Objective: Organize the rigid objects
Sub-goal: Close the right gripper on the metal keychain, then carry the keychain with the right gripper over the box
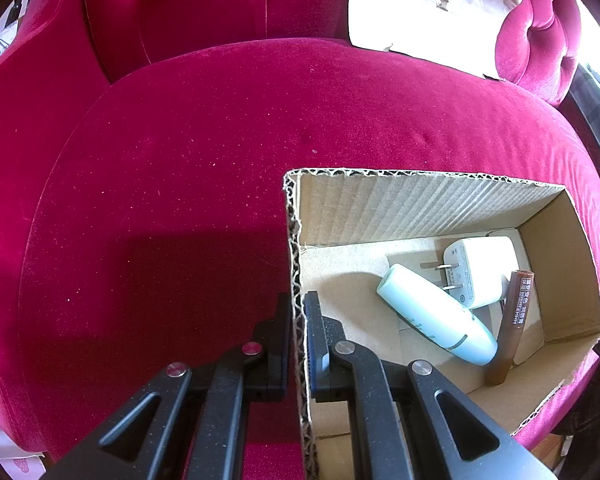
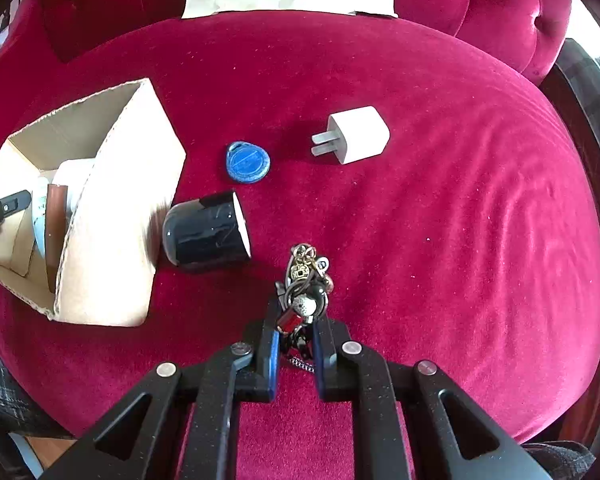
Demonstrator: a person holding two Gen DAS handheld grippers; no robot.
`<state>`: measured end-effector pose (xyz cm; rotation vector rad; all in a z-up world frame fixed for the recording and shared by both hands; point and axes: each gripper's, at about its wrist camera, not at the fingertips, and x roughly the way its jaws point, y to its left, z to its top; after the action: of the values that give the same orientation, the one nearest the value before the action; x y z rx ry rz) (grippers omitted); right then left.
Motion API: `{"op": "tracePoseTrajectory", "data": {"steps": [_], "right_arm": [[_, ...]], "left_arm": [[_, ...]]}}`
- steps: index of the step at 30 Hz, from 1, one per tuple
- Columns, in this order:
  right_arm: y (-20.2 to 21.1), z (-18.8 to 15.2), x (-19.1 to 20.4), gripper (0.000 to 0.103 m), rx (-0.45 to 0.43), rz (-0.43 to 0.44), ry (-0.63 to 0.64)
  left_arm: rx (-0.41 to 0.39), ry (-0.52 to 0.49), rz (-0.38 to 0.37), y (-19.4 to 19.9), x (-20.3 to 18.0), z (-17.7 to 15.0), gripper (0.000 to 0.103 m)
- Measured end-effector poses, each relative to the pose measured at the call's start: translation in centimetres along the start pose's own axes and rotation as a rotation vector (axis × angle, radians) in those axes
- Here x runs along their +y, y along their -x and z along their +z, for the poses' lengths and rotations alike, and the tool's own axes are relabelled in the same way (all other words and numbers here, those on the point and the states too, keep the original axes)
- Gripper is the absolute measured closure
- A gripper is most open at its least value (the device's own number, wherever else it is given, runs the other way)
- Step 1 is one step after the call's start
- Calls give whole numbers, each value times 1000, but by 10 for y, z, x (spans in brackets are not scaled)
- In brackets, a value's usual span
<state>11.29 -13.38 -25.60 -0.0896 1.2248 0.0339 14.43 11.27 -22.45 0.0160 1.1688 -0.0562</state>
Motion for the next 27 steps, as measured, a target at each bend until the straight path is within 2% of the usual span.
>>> {"op": "tracePoseTrajectory", "data": {"steps": [15, 27], "right_arm": [[32, -1, -14, 91, -40, 9, -35], [78, 10, -9, 91, -87, 15, -34]], "left_arm": [[0, 0, 0, 0, 0, 0, 97], [1, 1, -3, -1, 1, -1, 97]]}}
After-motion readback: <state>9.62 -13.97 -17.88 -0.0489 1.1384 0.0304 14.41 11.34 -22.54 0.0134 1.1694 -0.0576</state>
